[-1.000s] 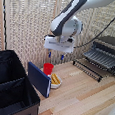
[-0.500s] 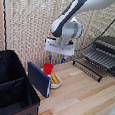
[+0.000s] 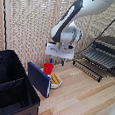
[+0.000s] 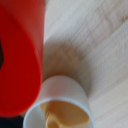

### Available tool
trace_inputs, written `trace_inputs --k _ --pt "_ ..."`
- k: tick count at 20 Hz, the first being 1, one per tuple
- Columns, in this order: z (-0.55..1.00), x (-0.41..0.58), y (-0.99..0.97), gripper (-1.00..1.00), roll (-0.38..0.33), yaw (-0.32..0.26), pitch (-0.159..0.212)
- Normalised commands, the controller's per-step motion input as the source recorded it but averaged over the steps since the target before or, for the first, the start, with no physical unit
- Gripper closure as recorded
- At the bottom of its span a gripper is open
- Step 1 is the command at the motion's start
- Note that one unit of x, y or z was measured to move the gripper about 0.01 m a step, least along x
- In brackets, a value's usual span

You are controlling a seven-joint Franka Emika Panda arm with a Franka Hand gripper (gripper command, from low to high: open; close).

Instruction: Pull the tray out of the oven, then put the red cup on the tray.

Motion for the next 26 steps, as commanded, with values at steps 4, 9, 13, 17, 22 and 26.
trace_inputs --k 4,9,13,17,22,26 --pt "-0.39 0.02 -0.03 -1.0 0.155 0.017 0.061" --pt "-0.18 0.0 0.0 -1.0 0.128 0.027 0.035" --pt "-0.01 0.0 0.0 1.0 0.033 0.033 0.003" --pt "-0.01 0.0 0.0 1.0 0.0 0.046 0.0" --pt "0.0 0.018 0.0 1.0 -0.003 0.045 0.0" --pt "0.0 0.323 0.0 1.0 0.0 -0.053 0.0"
